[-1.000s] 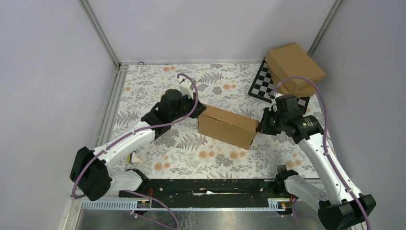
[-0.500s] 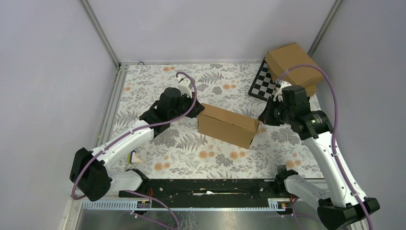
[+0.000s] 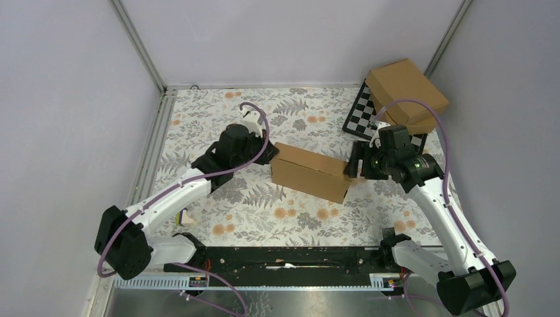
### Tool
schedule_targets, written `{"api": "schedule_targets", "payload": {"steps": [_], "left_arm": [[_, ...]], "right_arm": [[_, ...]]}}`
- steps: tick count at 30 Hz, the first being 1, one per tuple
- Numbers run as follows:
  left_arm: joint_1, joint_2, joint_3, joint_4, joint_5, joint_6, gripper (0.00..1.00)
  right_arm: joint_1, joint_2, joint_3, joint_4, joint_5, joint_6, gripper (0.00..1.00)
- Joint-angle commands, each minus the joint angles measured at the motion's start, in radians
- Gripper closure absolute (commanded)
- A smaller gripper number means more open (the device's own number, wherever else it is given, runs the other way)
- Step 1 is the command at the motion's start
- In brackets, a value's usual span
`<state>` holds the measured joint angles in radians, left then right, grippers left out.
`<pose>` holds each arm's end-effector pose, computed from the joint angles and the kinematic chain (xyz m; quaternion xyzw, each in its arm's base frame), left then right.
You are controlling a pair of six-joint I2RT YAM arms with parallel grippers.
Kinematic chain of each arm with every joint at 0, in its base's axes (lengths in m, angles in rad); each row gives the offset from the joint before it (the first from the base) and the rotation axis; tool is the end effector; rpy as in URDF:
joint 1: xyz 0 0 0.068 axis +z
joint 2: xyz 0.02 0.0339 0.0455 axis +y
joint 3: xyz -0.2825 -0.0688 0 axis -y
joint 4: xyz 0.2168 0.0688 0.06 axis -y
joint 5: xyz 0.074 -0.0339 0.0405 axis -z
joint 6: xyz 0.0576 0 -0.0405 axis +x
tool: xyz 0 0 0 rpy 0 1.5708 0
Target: Fold the paper box
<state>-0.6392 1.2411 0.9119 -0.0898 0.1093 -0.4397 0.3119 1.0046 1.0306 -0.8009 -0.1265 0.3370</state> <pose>0.2154 -0.1679 0.3141 0.1130 0.8303 -0.3186 0.4430 0.1665 0.0613 0.3258 -0.0129 0.9203 0.1785 0.3480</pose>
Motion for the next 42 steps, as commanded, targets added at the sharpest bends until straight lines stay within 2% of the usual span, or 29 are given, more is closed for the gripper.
{"api": "schedule_targets", "payload": {"steps": [1,3,5,8,10,14,15,17,18,24,28,33,39,42], "left_arm": [[0.006,-0.077,-0.008,-0.070,-0.044,0.000,0.99],[0.006,-0.100,0.005,-0.099,-0.054,-0.009,0.98],[0.006,-0.126,0.010,-0.112,-0.054,-0.019,0.92],[0.006,-0.179,0.005,-0.113,-0.066,-0.033,0.73],[0.006,-0.226,-0.010,-0.112,-0.092,-0.043,0.62],[0.006,-0.318,-0.055,-0.098,-0.130,-0.066,0.42],[0.006,-0.343,-0.063,-0.096,-0.126,-0.066,0.36],[0.006,-0.369,-0.068,-0.101,-0.114,-0.059,0.05],[0.006,-0.377,-0.065,-0.109,-0.114,-0.058,0.02],[0.007,-0.399,-0.021,-0.188,-0.060,-0.028,0.01],[0.006,-0.436,-0.008,-0.229,-0.065,0.003,0.01],[0.008,-0.491,-0.029,-0.240,-0.077,0.019,0.01],[0.007,-0.513,-0.039,-0.242,-0.082,0.024,0.01],[0.007,-0.504,-0.042,-0.238,-0.068,0.027,0.01]], "right_arm": [[0.005,-0.007,0.098,-0.003,-0.162,-0.151,0.02],[0.004,0.004,0.118,0.024,-0.242,-0.162,0.00],[0.004,0.006,0.118,0.083,-0.306,-0.144,0.00],[0.005,-0.015,0.078,0.238,-0.366,-0.114,0.01],[0.007,-0.026,0.030,0.342,-0.376,-0.153,0.00],[0.022,0.067,0.063,0.346,-0.386,-0.280,0.00],[0.030,0.102,0.084,0.309,-0.389,-0.305,0.00],[0.072,0.159,0.123,0.278,-0.356,-0.345,0.00],[0.099,0.172,0.131,0.280,-0.339,-0.374,0.00],[0.173,0.287,0.165,0.311,-0.313,-0.476,0.00],[0.198,0.361,0.210,0.276,-0.365,-0.520,0.00],[0.253,0.356,0.202,0.275,-0.186,-0.597,0.00],[0.302,0.346,0.194,0.232,-0.215,-0.674,0.00],[0.342,0.370,0.178,0.190,-0.154,-0.737,0.00]]}}
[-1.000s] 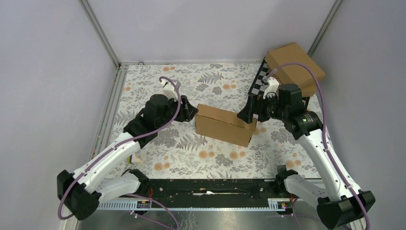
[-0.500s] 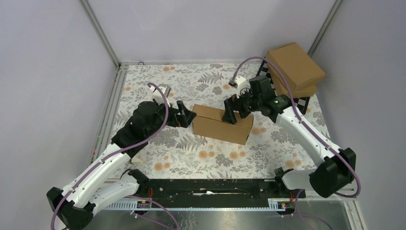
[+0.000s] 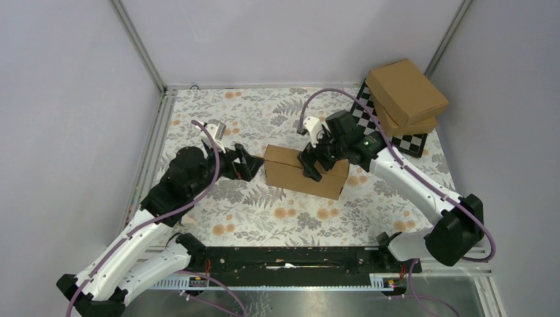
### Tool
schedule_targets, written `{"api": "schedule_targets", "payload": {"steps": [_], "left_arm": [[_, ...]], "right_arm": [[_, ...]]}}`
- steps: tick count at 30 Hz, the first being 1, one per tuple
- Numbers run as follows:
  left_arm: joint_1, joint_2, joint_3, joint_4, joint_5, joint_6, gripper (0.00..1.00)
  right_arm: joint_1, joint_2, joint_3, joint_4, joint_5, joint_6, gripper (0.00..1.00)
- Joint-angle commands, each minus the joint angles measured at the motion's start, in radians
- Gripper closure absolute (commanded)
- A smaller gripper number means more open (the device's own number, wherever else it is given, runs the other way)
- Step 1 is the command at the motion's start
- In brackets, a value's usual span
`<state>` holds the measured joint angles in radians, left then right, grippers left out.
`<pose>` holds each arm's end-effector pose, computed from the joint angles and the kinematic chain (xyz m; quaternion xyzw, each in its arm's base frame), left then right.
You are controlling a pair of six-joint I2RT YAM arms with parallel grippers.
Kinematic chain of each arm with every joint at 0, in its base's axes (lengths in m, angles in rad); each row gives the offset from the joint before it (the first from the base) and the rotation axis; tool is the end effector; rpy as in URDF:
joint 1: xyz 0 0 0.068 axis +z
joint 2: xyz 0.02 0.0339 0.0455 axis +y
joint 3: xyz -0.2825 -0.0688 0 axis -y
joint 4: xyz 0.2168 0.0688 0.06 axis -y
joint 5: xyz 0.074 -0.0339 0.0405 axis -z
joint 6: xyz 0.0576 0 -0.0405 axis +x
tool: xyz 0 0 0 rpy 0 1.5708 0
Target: Fold the paper box
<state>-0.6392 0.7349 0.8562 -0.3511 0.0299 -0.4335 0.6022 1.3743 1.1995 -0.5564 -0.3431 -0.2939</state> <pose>0.1165 -0.0888 0.3587 0.0897 0.7783 -0.3276 0.5281 0.2233 0.1770 0.3263 -0.4525 0.7808 0.2157 0.3729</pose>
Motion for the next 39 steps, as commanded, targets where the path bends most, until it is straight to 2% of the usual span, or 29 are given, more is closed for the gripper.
{"api": "schedule_targets", "payload": {"steps": [1,2,6,9,11,13,14,16,19,22,25,27,29,33,39], "left_arm": [[0.007,0.007,0.015,0.023,0.014,0.022,0.01],[0.007,0.010,0.015,0.023,0.017,0.022,0.01],[0.009,0.006,0.010,0.028,0.026,0.019,0.01],[0.010,-0.003,-0.003,0.032,0.033,0.018,0.01],[0.012,-0.007,-0.006,0.029,0.033,0.020,0.01],[0.016,-0.014,-0.011,0.026,0.031,0.022,0.01],[0.018,-0.016,-0.012,0.026,0.032,0.022,0.01],[0.022,-0.018,-0.013,0.026,0.038,0.025,0.01],[0.036,-0.014,-0.012,0.035,0.066,0.023,0.01],[0.070,-0.001,-0.019,0.055,0.127,0.016,0.01],[0.088,0.018,-0.017,0.061,0.157,0.013,0.01],[0.095,0.023,-0.018,0.062,0.163,0.013,0.01],[0.099,0.020,-0.021,0.061,0.160,0.013,0.01],[0.113,0.004,-0.035,0.061,0.157,0.013,0.01],[0.131,0.008,-0.040,0.066,0.168,0.012,0.01]], "right_arm": [[0.055,0.007,0.002,-0.054,0.089,-0.112,0.01],[0.056,0.014,0.000,-0.053,0.105,-0.113,0.01],[0.063,0.021,0.011,-0.045,0.136,-0.099,0.15],[0.093,0.010,0.035,-0.051,0.229,-0.071,0.24],[0.128,-0.014,0.040,-0.083,0.334,-0.033,0.32],[0.173,-0.063,0.027,-0.101,0.499,0.028,0.49],[0.194,-0.093,0.022,-0.115,0.575,0.066,0.54],[0.217,-0.165,0.025,-0.137,0.681,0.150,0.54],[0.220,-0.236,0.044,-0.112,0.844,0.177,0.71],[0.219,-0.236,0.048,0.007,0.967,0.056,0.71],[0.219,-0.153,0.094,0.158,1.083,-0.114,0.69],[0.206,-0.078,0.105,0.313,1.164,-0.302,0.60],[0.145,-0.002,0.160,0.406,1.175,-0.439,0.60],[-0.043,0.122,0.307,0.448,1.116,-0.535,0.63],[-0.276,0.318,0.369,0.865,1.109,-0.860,0.66]]}}
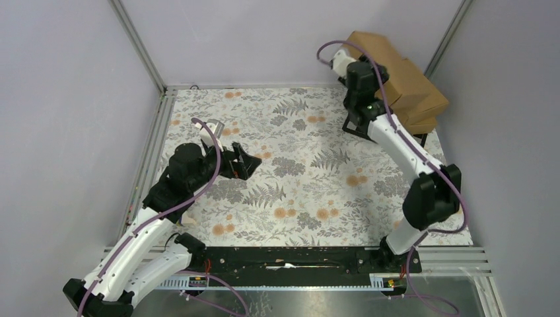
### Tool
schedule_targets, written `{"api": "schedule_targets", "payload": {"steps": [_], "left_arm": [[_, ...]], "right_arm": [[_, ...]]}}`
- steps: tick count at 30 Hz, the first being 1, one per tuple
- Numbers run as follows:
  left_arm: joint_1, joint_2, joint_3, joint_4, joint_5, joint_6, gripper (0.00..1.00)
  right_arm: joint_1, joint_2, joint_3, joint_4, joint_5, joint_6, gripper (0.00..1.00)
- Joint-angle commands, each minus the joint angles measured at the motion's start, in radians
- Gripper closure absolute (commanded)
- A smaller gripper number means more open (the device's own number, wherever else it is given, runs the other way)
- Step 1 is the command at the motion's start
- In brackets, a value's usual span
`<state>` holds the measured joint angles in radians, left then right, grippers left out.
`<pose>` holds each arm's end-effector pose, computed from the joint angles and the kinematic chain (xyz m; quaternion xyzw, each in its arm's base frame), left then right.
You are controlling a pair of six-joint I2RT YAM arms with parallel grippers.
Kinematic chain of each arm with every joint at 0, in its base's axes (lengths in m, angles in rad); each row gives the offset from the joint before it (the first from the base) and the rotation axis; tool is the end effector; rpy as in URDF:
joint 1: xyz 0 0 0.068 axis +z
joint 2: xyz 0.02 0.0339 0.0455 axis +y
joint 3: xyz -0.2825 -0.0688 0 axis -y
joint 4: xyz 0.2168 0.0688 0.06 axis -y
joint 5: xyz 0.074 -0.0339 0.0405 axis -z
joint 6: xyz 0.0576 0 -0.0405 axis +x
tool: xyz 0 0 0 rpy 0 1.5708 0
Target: Fold the paper box
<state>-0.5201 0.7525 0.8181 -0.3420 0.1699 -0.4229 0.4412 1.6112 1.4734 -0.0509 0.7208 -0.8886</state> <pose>0.1271 -0.0840 0.3450 0.0897 0.7915 -0.3332 0.5045 0.3504 0.1234 0.4034 -0.2680 0.7061 -0.3973 0.5213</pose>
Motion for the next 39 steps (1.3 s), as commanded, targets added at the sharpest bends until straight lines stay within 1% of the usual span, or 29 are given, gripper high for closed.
{"api": "schedule_targets", "payload": {"steps": [1,2,3,4,5,6,8,9,12,14,16,18,20,23,25,27,29,33,34,35,36,37,39], "left_arm": [[0.013,-0.007,-0.001,0.058,0.029,0.001,0.01],[0.014,-0.004,-0.002,0.057,0.029,0.002,0.01],[0.015,-0.001,-0.001,0.057,0.028,0.002,0.01],[0.017,0.002,-0.003,0.058,0.028,0.003,0.01],[0.018,0.006,-0.003,0.059,0.029,0.003,0.01],[0.018,0.010,-0.002,0.058,0.029,0.003,0.01],[0.021,0.017,-0.003,0.057,0.027,0.004,0.01],[0.022,0.019,-0.004,0.056,0.025,0.004,0.01],[0.023,0.021,-0.006,0.051,0.018,0.006,0.01],[0.024,0.021,-0.008,0.048,0.013,0.007,0.01],[0.025,0.022,-0.011,0.046,0.012,0.007,0.01],[0.026,0.026,-0.013,0.046,0.016,0.007,0.01],[0.026,0.029,-0.014,0.047,0.017,0.007,0.01],[0.028,0.034,-0.014,0.046,0.015,0.007,0.01],[0.028,0.040,-0.014,0.046,0.014,0.007,0.01],[0.028,0.046,-0.014,0.048,0.017,0.005,0.01],[0.030,0.054,-0.014,0.051,0.023,0.000,0.01],[0.034,0.060,-0.014,0.056,0.026,-0.006,0.01],[0.034,0.061,-0.014,0.057,0.027,-0.008,0.01],[0.034,0.061,-0.014,0.057,0.030,-0.009,0.01],[0.034,0.058,-0.013,0.058,0.034,-0.010,0.01],[0.034,0.057,-0.015,0.058,0.037,-0.010,0.01],[0.034,0.053,-0.019,0.055,0.032,-0.012,0.01]], "right_arm": [[-0.144,0.120,0.123,0.395,0.037,-0.294,0.68],[-0.176,0.156,0.145,0.438,0.026,-0.326,0.68],[-0.210,0.191,0.160,0.511,0.010,-0.348,0.59],[-0.235,0.219,0.164,0.583,-0.006,-0.355,0.40],[-0.251,0.253,0.174,0.638,-0.023,-0.351,0.27],[-0.262,0.288,0.203,0.645,-0.027,-0.337,0.16],[-0.273,0.361,0.260,0.626,-0.007,-0.308,0.04],[-0.278,0.397,0.278,0.639,0.010,-0.304,0.01],[-0.289,0.486,0.332,0.545,0.065,-0.247,0.00],[-0.292,0.518,0.357,0.419,0.089,-0.159,0.00],[-0.291,0.541,0.390,0.285,0.111,-0.022,0.00],[-0.276,0.494,0.353,0.209,0.046,0.114,0.00],[-0.256,0.405,0.252,0.213,-0.063,0.226,0.00],[-0.223,0.315,0.171,0.194,-0.182,0.315,0.00],[-0.195,0.307,0.205,0.097,-0.216,0.324,0.01],[-0.175,0.308,0.272,-0.009,-0.197,0.344,0.00],[-0.162,0.255,0.268,-0.050,-0.248,0.397,0.01],[-0.160,0.061,0.084,-0.050,-0.508,0.620,0.00],[-0.160,0.008,0.018,-0.030,-0.597,0.670,0.00],[-0.160,-0.042,-0.062,0.006,-0.646,0.723,0.00],[-0.160,-0.121,-0.166,0.077,-0.672,0.784,0.00],[-0.160,-0.157,-0.277,0.149,-0.673,0.825,0.00],[-0.160,-0.291,-0.494,0.285,-0.671,0.862,0.00]]}}
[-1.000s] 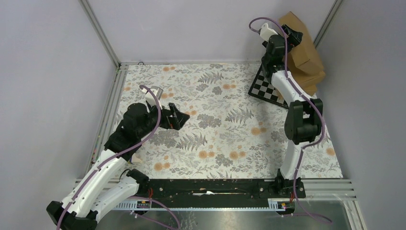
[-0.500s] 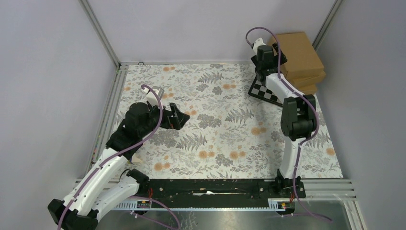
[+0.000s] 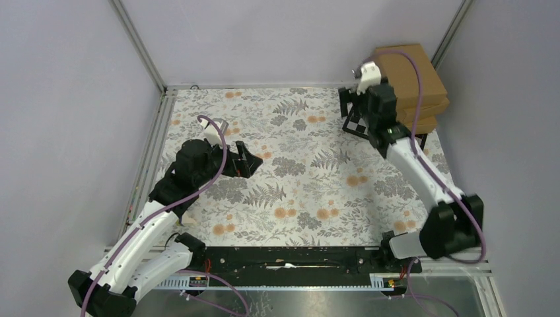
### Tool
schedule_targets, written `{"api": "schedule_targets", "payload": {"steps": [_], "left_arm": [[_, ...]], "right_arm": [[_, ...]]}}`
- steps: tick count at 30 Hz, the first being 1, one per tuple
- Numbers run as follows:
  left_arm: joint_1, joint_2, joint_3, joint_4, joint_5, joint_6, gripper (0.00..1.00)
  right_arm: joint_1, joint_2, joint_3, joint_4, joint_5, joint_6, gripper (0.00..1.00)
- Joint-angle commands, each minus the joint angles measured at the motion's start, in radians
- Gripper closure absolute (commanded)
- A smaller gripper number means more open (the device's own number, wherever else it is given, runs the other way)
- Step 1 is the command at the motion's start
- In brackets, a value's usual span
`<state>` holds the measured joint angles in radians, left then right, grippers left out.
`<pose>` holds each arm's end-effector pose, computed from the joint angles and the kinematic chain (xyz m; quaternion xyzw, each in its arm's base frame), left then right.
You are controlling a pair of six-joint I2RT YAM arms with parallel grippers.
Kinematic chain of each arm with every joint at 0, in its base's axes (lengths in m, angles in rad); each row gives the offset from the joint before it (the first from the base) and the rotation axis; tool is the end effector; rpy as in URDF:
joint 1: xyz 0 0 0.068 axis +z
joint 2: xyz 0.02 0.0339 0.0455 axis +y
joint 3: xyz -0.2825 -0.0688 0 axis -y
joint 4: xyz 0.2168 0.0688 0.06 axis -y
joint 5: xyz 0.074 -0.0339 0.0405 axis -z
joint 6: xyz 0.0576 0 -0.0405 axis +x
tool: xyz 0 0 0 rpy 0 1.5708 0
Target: Fold the paper box
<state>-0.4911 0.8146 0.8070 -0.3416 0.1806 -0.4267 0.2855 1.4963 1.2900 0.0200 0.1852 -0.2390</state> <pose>0.1417 -0.0875 0.3326 0.0780 0.8138 -0.3192 0.4794 0.3406 0.0889 0.3853 -0.1417 0.7556 -0.0564 0.6370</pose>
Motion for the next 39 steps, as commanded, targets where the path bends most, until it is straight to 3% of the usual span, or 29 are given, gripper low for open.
{"api": "schedule_targets", "payload": {"steps": [1,4,8,11,14,17,22,23,25,27,29,31,34,39], "left_arm": [[0.005,-0.009,-0.011,0.054,0.015,-0.013,0.01],[0.003,0.002,-0.021,0.044,0.009,-0.029,0.01],[0.001,-0.025,-0.096,0.117,-0.007,-0.063,0.01],[-0.007,-0.098,-0.208,0.225,-0.127,-0.097,0.01],[-0.010,-0.156,-0.335,0.386,-0.263,-0.110,0.01],[-0.012,-0.155,-0.441,0.547,-0.398,-0.076,0.01],[-0.012,-0.016,-0.581,0.923,-0.583,0.127,0.01],[-0.011,0.020,-0.556,0.931,-0.635,0.186,0.01],[-0.009,0.060,-0.497,0.882,-0.707,0.291,0.01],[-0.003,0.083,-0.499,0.909,-0.768,0.362,0.01],[0.038,0.106,-0.547,1.001,-0.761,0.374,0.01],[0.072,0.141,-0.583,1.070,-0.763,0.401,0.01],[0.090,0.203,-0.618,1.164,-0.768,0.443,0.01],[0.158,0.246,-0.680,1.265,-0.716,0.432,0.01]], "right_arm": [[-0.004,-0.221,-0.402,0.267,-0.123,0.214,0.00],[-0.024,-0.272,-0.587,0.335,-0.053,0.211,0.00],[-0.080,-0.211,-0.702,0.452,0.078,0.213,0.00],[-0.112,-0.137,-0.831,0.691,0.099,0.190,0.00],[-0.133,-0.042,-0.859,0.814,0.131,0.167,0.00],[-0.196,0.014,-0.806,0.751,0.032,0.207,0.02],[-0.243,0.036,-0.872,0.871,0.006,0.233,0.09],[-0.243,0.033,-0.911,0.950,0.017,0.246,0.10],[-0.242,0.021,-0.962,1.018,0.029,0.280,0.01],[-0.243,0.030,-0.999,1.078,0.015,0.268,0.00],[-0.243,0.065,-1.057,1.241,0.028,0.268,0.00],[-0.243,0.038,-1.033,1.143,0.023,0.267,0.00],[-0.243,0.055,-1.056,1.223,0.025,0.270,0.00],[-0.243,0.048,-1.045,1.193,-0.018,0.248,0.01]]}}
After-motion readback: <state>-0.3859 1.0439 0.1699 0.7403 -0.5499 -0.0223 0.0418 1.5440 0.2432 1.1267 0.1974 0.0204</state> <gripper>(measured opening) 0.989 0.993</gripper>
